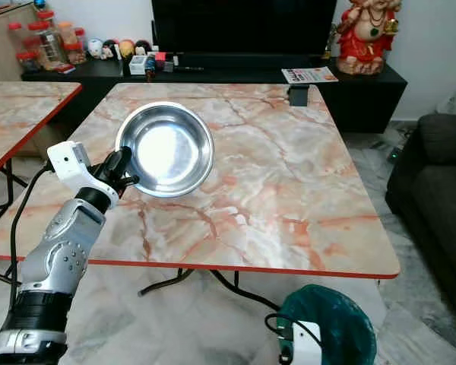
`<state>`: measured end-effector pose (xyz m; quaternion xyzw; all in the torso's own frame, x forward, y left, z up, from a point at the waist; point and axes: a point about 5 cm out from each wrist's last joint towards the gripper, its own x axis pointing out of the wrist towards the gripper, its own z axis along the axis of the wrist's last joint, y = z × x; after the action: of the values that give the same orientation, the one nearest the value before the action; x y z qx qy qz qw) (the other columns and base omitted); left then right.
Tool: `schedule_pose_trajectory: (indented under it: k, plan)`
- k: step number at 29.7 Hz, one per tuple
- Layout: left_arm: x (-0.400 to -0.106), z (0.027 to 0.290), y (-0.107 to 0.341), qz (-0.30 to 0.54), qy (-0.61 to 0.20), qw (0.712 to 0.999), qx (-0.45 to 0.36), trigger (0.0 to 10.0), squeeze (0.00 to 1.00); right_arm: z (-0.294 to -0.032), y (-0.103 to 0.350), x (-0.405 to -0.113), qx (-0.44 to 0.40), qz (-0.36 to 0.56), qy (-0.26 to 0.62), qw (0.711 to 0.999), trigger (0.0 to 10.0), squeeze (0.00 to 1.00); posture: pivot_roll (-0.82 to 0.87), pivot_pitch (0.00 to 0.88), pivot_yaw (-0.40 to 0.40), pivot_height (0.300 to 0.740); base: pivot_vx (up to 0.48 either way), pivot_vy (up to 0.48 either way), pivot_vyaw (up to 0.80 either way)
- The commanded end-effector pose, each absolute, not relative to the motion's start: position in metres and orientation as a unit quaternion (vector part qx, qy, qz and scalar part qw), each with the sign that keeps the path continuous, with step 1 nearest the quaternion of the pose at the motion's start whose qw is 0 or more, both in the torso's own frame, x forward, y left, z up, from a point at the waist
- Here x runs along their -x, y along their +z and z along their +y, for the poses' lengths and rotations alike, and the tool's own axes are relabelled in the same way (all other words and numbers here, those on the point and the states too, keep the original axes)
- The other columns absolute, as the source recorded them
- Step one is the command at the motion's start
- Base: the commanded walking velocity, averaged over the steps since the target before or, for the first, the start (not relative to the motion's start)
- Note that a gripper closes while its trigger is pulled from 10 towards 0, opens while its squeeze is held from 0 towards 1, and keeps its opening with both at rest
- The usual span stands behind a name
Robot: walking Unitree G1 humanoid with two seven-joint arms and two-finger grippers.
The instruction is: Setting the table
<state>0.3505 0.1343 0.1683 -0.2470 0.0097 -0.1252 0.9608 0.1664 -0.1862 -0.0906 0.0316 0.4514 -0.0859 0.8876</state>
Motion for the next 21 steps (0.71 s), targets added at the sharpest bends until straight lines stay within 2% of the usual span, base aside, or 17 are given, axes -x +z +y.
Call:
schedule_pose_trajectory:
  k: [1, 5, 8, 16, 21]
  plan:
    - [-0.354, 0.116, 0.157, 0.066, -0.143, 0.96, 0.231, 10.0, 0.0, -0.183, -0.09, -0.169, -0.039, 0.447, -0.09, 0.889, 10.0, 0.0, 0.03, 0.0, 0.051, 0.74, 0.0, 0.0, 0.0]
    - [-0.354, 0.099, 0.142, 0.143, -0.158, 0.942, 0.26, 10.0, 0.0, -0.182, -0.09, -0.169, -0.042, 0.446, -0.091, 0.889, 10.0, 0.0, 0.02, 0.0, 0.054, 0.74, 0.0, 0.0, 0.0]
    - [-0.353, 0.096, 0.137, 0.171, -0.154, 0.938, 0.26, 10.0, 0.0, -0.182, -0.09, -0.168, -0.042, 0.447, -0.091, 0.889, 10.0, 0.0, 0.02, 0.0, 0.056, 0.74, 0.0, 0.0, 0.0]
    - [-0.361, 0.102, 0.142, 0.169, -0.113, 0.937, 0.283, 10.0, 0.0, -0.181, -0.09, -0.168, -0.044, 0.447, -0.091, 0.889, 10.0, 0.0, 0.03, 0.0, 0.058, 0.74, 0.0, 0.0, 0.0]
    - [-0.362, 0.106, 0.137, 0.202, -0.071, 0.924, 0.316, 10.0, 0.0, -0.18, -0.091, -0.167, -0.045, 0.448, -0.09, 0.888, 10.0, 0.0, 0.03, 0.0, 0.058, 0.74, 0.0, 0.0, 0.0]
